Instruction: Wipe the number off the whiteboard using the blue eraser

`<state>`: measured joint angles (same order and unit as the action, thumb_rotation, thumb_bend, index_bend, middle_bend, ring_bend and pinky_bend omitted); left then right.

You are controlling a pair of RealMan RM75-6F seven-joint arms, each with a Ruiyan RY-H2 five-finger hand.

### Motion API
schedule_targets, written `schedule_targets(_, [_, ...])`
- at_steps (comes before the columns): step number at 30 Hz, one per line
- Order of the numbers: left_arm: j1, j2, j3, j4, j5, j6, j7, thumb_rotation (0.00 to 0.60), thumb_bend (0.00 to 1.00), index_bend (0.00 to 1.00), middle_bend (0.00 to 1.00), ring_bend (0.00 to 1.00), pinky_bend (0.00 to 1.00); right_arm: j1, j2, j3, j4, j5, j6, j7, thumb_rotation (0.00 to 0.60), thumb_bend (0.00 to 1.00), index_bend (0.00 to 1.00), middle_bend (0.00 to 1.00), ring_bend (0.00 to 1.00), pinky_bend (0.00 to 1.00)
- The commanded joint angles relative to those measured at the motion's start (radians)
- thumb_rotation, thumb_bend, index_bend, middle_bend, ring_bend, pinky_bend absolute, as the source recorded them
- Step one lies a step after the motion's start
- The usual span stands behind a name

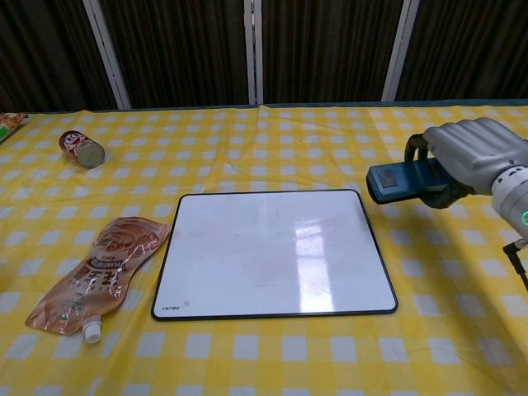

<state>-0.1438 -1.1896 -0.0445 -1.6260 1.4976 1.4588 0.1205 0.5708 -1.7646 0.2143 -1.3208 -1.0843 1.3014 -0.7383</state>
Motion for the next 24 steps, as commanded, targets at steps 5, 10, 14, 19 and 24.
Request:
schedule_targets(5, [0.006,-0.003,0.009,-0.006,0.020,0.014,0.019,0.600,0.13,0.00,0.00,0.00,0.00,-0.118,0.140,-0.037,-0.079,-0.040,0.069,0.149,0.600,0.44,0.83,0.74,0.71,0.73])
schedule_targets(10, [0.010,-0.005,0.015,-0.009,0.028,0.019,0.031,0.600,0.13,0.00,0.00,0.00,0.00,-0.171,0.198,-0.062,-0.107,-0.067,0.081,0.242,0.600,0.41,0.79,0.69,0.67,0.67])
schedule_targets(14, [0.012,-0.006,0.017,-0.011,0.034,0.023,0.036,0.600,0.14,0.00,0.00,0.00,0.00,-0.198,0.219,-0.083,-0.105,-0.087,0.085,0.280,0.600,0.38,0.74,0.63,0.62,0.62])
schedule_targets(19, [0.021,-0.004,0.022,-0.018,0.051,0.042,0.041,0.600,0.13,0.00,0.00,0.00,0.00,-0.229,0.239,-0.109,-0.096,-0.081,0.050,0.320,0.600,0.32,0.64,0.53,0.54,0.43])
schedule_targets(24, [0.026,-0.002,0.023,-0.021,0.056,0.052,0.040,0.600,0.13,0.00,0.00,0.00,0.00,-0.243,0.243,-0.118,-0.090,-0.082,0.025,0.341,0.600,0.23,0.39,0.26,0.28,0.18])
